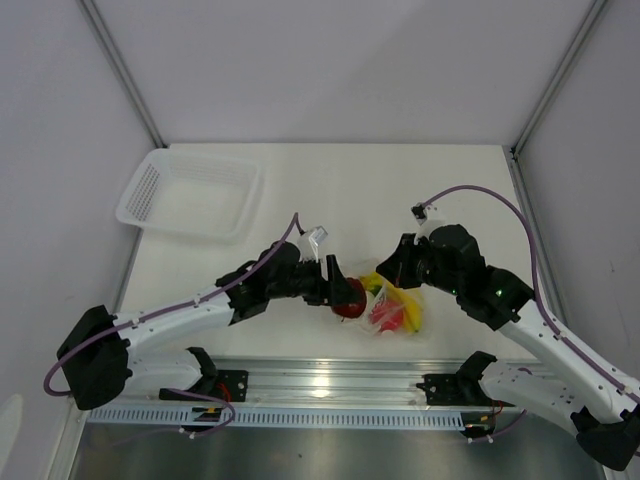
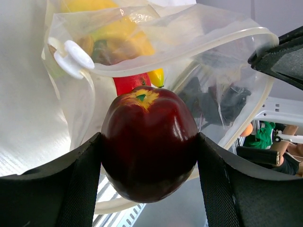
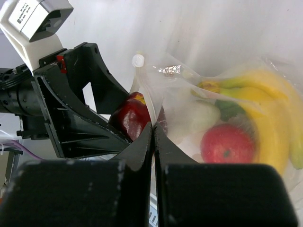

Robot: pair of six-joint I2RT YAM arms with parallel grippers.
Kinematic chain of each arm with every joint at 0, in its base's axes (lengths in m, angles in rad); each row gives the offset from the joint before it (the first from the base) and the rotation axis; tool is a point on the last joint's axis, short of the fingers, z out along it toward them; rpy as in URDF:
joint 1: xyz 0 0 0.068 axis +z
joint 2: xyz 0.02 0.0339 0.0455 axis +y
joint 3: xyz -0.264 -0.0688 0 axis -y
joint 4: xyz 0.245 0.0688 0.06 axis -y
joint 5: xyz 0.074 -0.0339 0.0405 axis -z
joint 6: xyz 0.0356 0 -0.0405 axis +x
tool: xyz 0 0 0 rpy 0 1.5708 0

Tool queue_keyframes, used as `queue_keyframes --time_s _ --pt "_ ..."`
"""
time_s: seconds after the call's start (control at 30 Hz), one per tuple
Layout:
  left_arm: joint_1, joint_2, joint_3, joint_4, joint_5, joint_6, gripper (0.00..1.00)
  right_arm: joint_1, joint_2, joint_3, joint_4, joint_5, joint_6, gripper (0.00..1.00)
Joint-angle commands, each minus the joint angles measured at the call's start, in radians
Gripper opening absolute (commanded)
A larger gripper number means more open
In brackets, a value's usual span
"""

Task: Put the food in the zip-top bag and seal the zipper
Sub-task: Place the fake fruit in the zipper food storage bag.

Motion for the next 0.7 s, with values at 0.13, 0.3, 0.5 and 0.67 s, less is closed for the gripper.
queue_keyframes --time_s 0.13,0.3,0.5,0.67 --pt "-0.041 0.047 0.108 0.025 -0.013 0.025 0.57 -0.002 -0.013 0.055 0.002 -0.013 0.017 0.00" --pt "-0.044 0.036 0.139 -0.016 -0.056 0.077 1.00 -0.003 -0.012 0.078 -0.026 -0.002 0.006 0.00" --pt "-0.055 -0.048 0.138 -0.082 -0.169 0.150 0.99 -0.003 -0.012 0.091 -0.044 0.010 0.001 0.00" --pt "-0.063 -0.206 0.102 -0.154 -0.289 0.190 0.99 -0.003 -0.013 0.093 -0.067 0.016 0.000 0.00"
